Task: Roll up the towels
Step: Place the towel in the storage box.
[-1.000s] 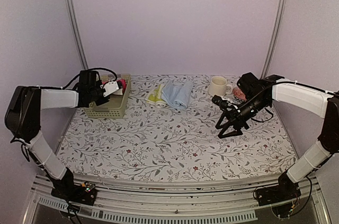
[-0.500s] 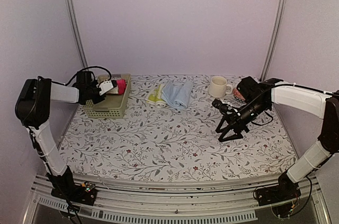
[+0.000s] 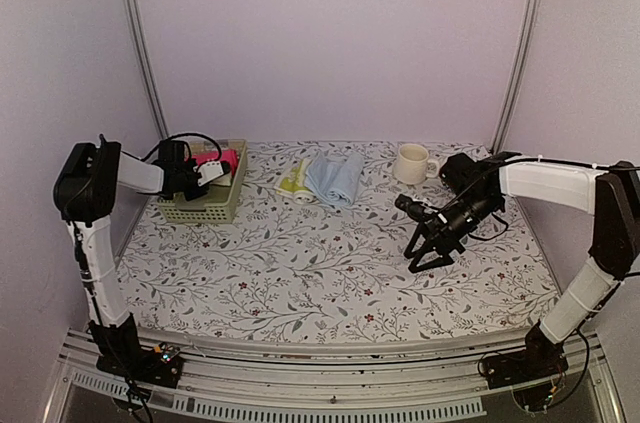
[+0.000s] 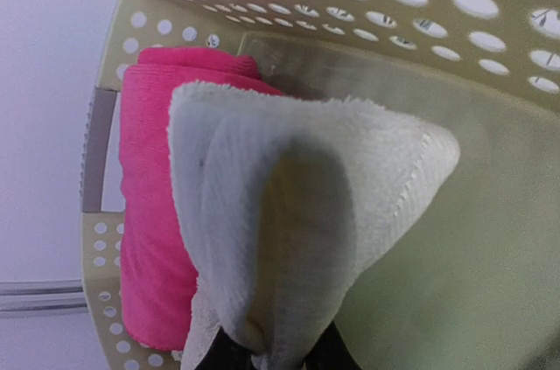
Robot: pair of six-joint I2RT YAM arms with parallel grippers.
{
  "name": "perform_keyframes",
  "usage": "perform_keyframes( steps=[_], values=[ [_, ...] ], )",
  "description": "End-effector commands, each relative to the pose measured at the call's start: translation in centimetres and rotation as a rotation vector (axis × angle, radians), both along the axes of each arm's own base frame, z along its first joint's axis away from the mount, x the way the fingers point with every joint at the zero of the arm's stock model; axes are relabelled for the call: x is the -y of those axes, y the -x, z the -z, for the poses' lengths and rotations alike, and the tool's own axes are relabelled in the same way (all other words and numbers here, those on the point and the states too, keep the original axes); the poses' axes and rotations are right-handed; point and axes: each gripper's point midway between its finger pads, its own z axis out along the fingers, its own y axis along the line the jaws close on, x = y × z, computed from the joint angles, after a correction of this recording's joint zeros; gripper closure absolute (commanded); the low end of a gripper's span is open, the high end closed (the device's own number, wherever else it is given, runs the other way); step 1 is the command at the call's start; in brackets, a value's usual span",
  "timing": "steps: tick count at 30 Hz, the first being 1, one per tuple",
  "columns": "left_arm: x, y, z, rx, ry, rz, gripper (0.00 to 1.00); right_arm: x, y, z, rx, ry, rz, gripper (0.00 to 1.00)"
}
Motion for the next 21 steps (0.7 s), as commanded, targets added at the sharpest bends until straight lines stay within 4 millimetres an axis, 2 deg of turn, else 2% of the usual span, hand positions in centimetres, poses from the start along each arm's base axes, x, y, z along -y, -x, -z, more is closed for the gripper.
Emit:
perform_keyframes(
  steps=[1, 6, 8, 11, 16, 19, 21],
  values=[
    [0.0, -1.4, 1.3, -0.022, 0.006, 0.016, 0.99, -0.4, -0.1, -0.4, -0.015, -0.025, -0.014, 0.29],
    [-0.5, -1.9, 2.5, -0.031, -0.003, -0.005, 0.95, -0.4, -0.1, -0.1, -0.031, -0.016, -0.014, 0.29],
    [-0.8, -1.8, 2.9, -0.030, -0.003, -0.014, 0.86, -0.4, -0.2, 0.0, -0.036, -0.014, -0.015, 0.28],
    [-1.1, -1.4, 3.4, -0.041, -0.003, -0.015, 0.67, -0.5, -0.2, 0.1, -0.045, -0.014, -0.018, 0.28],
    [-1.3, -1.1, 3.6, -0.049, -0.002, -0.022, 0.56, -0.6, -0.2, 0.2, -0.058, -0.017, -0.025, 0.28],
    [-1.4, -1.0, 3.5, -0.054, -0.004, -0.027, 0.54, -0.7, -0.2, 0.2, -0.064, -0.021, -0.028, 0.28],
    [-1.4, -0.8, 3.3, -0.052, -0.005, -0.031, 0.48, -0.7, -0.1, 0.1, -0.068, -0.023, -0.031, 0.28]
  ],
)
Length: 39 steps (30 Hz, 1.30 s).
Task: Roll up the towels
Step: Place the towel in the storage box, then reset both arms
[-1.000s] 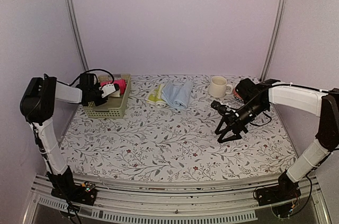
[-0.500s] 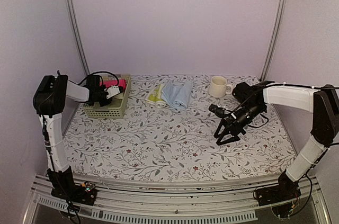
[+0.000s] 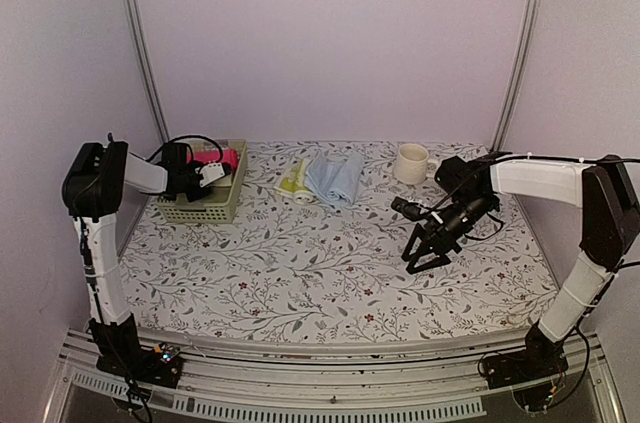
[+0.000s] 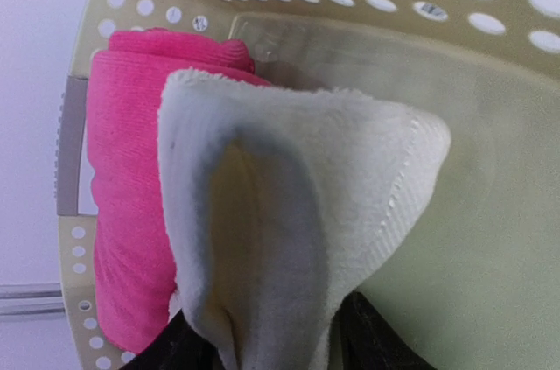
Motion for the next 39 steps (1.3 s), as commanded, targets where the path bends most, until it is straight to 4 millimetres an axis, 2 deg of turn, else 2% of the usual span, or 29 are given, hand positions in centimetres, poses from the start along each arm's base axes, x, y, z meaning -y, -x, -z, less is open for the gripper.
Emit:
perform_keyframes(
  steps=[1, 8, 18, 21, 22, 23, 26, 29, 32, 33, 34, 35, 36, 37, 38, 39],
  values=[
    [-0.9, 0.8, 0.9, -0.026, -0.001, -0.022, 0.46, -0.4, 0.0, -0.9, -0.007, -0.038, -0.017, 0.28],
    [-0.7, 1.5, -1.1, 0.014, 0.005, -0.020, 0.41, -0.3, 0.3, -1.2, -0.001, -0.045, -0.021, 0.28],
    [-0.8, 2.9, -2.5, 0.023, 0.005, -0.031, 0.41, -0.4, 0.5, -1.9, -0.002, -0.058, -0.030, 0.28],
    [-1.0, 3.5, -3.7, 0.038, 0.022, -0.053, 0.41, -0.2, 0.5, -2.3, 0.012, -0.051, -0.032, 0.28],
    [-0.9, 3.6, -5.5, 0.063, 0.029, -0.055, 0.41, -0.3, 0.1, -2.7, 0.033, -0.050, -0.031, 0.28],
    [-0.7, 3.9, -6.5, 0.064, 0.036, -0.058, 0.41, -0.4, -0.4, -3.2, 0.060, -0.047, -0.030, 0.27],
    [-0.1, 4.8, -8.4, 0.065, 0.048, -0.091, 0.42, -0.4, -1.8, -4.1, 0.119, -0.025, -0.018, 0.27],
    [1.6, 6.2, -11.5, 0.098, 0.090, -0.127, 0.45, -0.1, -4.9, -5.4, 0.215, 0.001, 0.047, 0.26],
    [5.2, 8.6, -15.3, 0.106, 0.200, -0.111, 0.45, 1.5, -10.5, -7.7, 0.358, 0.037, 0.215, 0.25],
    [6.4, 9.5, -16.6, 0.105, 0.230, -0.098, 0.45, 2.5, -12.8, -8.9, 0.421, 0.045, 0.288, 0.24],
    [7.8, 10.4, -17.9, 0.111, 0.259, -0.084, 0.45, 3.9, -15.5, -10.0, 0.466, 0.057, 0.402, 0.09],
    [8.8, 11.3, -19.3, 0.121, 0.295, -0.076, 0.43, 5.8, -18.0, -11.1, 0.511, 0.078, 0.521, 0.01],
    [9.7, 12.1, -20.6, 0.135, 0.334, -0.074, 0.41, 7.7, -20.0, -12.2, 0.555, 0.071, 0.616, 0.01],
    [10.4, 12.8, -21.6, 0.146, 0.368, -0.076, 0.13, 10.0, -21.9, -13.3, 0.572, 0.076, 0.742, 0.01],
    [11.0, 13.6, -22.7, 0.157, 0.404, -0.079, 0.03, 12.1, -23.3, -14.4, 0.592, 0.069, 0.833, 0.01],
    [11.5, 14.3, -23.8, 0.172, 0.445, -0.083, 0.02, 14.0, -24.2, -15.5, 0.588, 0.035, 0.908, 0.01]
  ],
)
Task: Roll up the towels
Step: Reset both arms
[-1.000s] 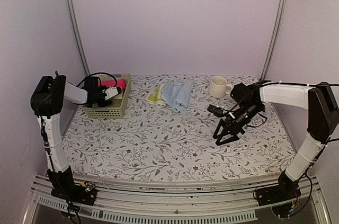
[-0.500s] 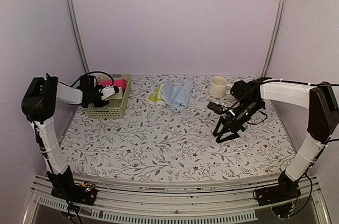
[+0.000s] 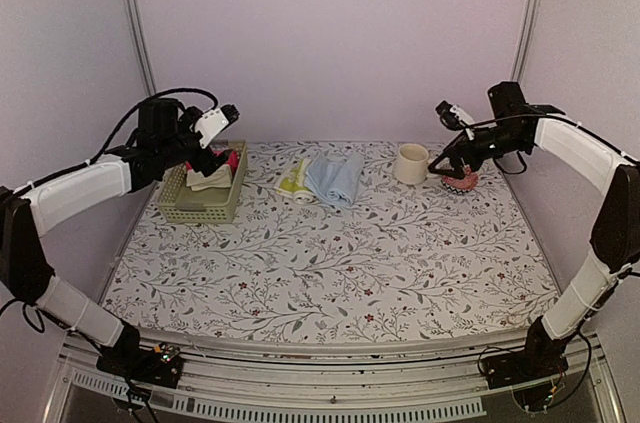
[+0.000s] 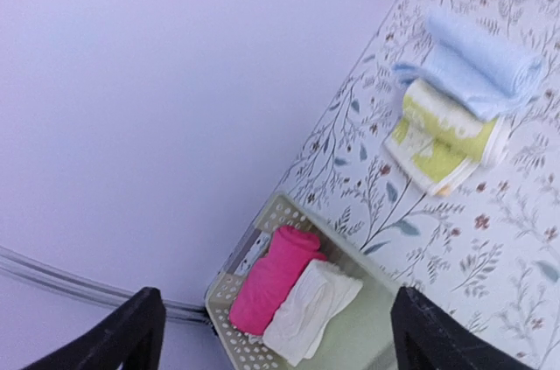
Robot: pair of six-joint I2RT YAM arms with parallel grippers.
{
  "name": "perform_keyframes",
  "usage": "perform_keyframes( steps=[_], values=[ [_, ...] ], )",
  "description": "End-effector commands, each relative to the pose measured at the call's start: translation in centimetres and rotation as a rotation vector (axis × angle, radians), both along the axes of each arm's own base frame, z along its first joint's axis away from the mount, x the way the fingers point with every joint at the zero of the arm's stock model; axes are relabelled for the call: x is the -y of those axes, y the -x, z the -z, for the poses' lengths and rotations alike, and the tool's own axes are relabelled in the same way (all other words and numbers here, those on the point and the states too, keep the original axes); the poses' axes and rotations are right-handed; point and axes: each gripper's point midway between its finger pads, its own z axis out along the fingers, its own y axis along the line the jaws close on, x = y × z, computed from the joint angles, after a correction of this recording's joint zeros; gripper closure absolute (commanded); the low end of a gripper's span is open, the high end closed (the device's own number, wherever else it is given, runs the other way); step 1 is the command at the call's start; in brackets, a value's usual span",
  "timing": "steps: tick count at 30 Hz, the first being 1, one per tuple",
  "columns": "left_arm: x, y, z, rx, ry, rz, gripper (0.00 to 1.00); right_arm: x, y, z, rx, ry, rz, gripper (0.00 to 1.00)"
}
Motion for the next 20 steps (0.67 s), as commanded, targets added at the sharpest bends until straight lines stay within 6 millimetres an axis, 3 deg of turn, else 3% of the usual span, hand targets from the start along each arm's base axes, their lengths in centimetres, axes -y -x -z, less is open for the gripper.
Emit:
perform_keyframes(
  steps=[1, 5, 10, 14, 16, 20],
  values=[
    [1.7, 3.6, -2.7, -0.039, 0.208, -0.048, 0.02, 9.1, -7.7, -7.4, 0.197, -0.115, 0.444, 0.01],
    [2.2, 6.2, -7.6, 0.033, 0.409, -0.056, 0.01, 12.5, -8.9, -10.7, 0.249, -0.142, 0.590, 0.01],
    [1.1, 9.1, -12.1, 0.086, 0.681, -0.073, 0.01, 13.7, -7.2, -13.9, 0.374, -0.163, 0.673, 0.01],
    [1.3, 10.5, -11.7, 0.062, 0.739, -0.045, 0.01, 14.5, -5.0, -15.8, 0.466, -0.222, 0.738, 0.01],
    [1.5, 10.6, -10.4, 0.035, 0.731, -0.038, 0.01, 14.2, -3.9, -15.5, 0.484, -0.243, 0.727, 0.01],
    [1.0, 10.4, -8.4, 0.015, 0.715, -0.081, 0.01, 13.4, -2.7, -13.0, 0.469, -0.253, 0.678, 0.01]
  ],
)
